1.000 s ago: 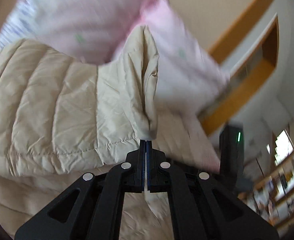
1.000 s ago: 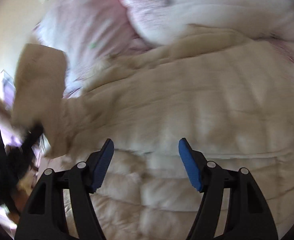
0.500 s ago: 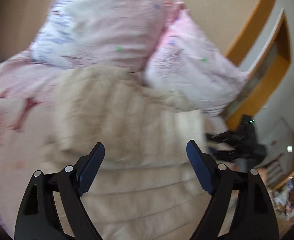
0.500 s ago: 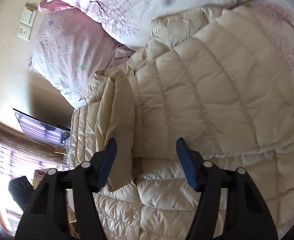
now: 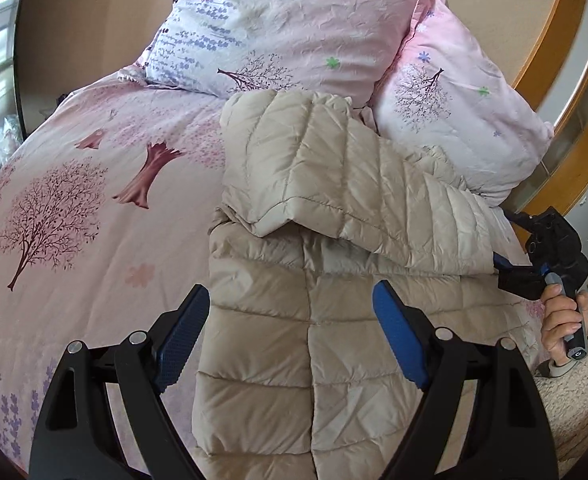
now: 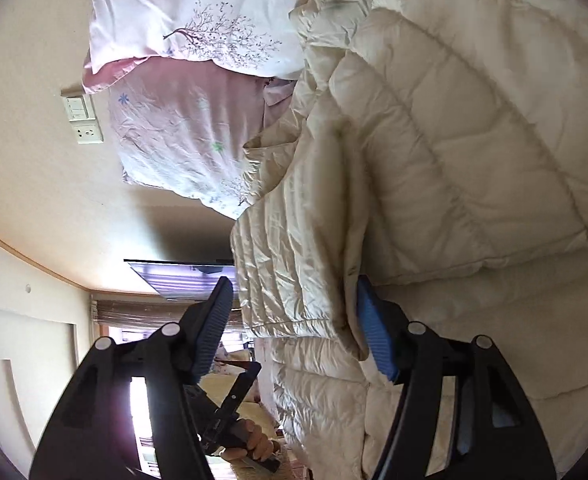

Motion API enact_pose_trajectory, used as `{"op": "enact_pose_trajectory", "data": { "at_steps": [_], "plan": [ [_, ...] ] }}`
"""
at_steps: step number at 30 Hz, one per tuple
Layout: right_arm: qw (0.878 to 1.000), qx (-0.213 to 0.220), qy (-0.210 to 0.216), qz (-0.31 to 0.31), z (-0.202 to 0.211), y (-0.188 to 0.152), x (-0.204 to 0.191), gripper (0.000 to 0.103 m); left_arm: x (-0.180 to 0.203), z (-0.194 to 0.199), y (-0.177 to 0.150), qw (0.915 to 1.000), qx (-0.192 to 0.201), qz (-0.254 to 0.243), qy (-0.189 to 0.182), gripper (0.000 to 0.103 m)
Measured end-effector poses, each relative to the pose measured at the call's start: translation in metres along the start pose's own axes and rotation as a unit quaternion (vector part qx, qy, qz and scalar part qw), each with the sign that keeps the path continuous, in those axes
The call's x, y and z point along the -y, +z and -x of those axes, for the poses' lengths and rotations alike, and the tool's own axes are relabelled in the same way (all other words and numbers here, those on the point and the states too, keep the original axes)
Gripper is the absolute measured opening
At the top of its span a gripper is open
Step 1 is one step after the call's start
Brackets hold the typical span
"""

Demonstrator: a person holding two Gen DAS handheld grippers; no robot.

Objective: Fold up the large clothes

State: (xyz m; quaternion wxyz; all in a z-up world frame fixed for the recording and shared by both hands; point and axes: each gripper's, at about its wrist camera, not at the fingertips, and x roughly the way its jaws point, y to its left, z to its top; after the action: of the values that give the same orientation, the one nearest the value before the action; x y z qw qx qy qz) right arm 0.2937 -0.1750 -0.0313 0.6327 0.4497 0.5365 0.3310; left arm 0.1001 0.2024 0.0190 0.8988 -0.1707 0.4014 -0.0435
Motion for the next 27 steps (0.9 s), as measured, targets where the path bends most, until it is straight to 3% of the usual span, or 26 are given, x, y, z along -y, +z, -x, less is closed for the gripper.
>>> {"op": "enact_pose_trajectory", "data": {
  "at_steps": [2,4,5,6,7,10,14,16,18,23,27],
  "plan": [
    [1.000,0.000,-0.024,0.015,-0.002,-0.001,-0.003,0.059,0.000,-0.002,0.000,1.0000,-0.002,0.001,0.001,0.084],
    [0.999,-0.005,-0.042,0.030,-0.010,0.001,-0.005,0.034,-0.001,-0.003,0.000,1.0000,-0.005,0.002,0.001,0.084],
    [0.998,-0.006,-0.054,0.041,-0.015,0.000,-0.009,0.027,-0.001,-0.005,0.000,1.0000,-0.006,0.002,0.002,0.084],
    [0.996,-0.007,-0.072,0.058,-0.019,0.000,-0.014,0.009,-0.002,-0.005,0.000,1.0000,-0.007,0.002,0.003,0.084],
    [0.993,-0.007,-0.092,0.078,-0.023,-0.001,-0.022,0.006,-0.001,-0.006,-0.001,1.0000,-0.007,0.002,0.004,0.084],
    [0.982,0.015,-0.119,0.148,-0.024,-0.007,-0.053,0.004,-0.001,-0.007,-0.002,0.9999,-0.007,-0.001,0.010,0.084],
    [0.957,0.114,-0.097,0.250,0.008,-0.015,-0.115,0.004,0.001,-0.010,-0.003,0.9998,-0.008,-0.005,0.018,0.084],
    [0.947,0.157,-0.106,0.258,0.025,-0.014,-0.123,0.004,0.001,-0.011,-0.004,0.9997,-0.009,-0.008,0.022,0.084],
    [0.942,0.180,-0.142,0.243,0.034,-0.008,-0.116,0.004,0.000,-0.012,-0.005,0.9996,-0.009,-0.010,0.025,0.084],
    [0.961,0.139,-0.178,0.161,0.027,0.007,-0.065,0.004,-0.001,-0.017,-0.004,0.9995,-0.011,-0.011,0.027,0.084],
    [0.960,0.139,-0.205,0.128,0.021,0.015,-0.043,0.004,-0.002,-0.017,-0.005,0.9995,-0.008,-0.011,0.030,0.085]
  ]
}}
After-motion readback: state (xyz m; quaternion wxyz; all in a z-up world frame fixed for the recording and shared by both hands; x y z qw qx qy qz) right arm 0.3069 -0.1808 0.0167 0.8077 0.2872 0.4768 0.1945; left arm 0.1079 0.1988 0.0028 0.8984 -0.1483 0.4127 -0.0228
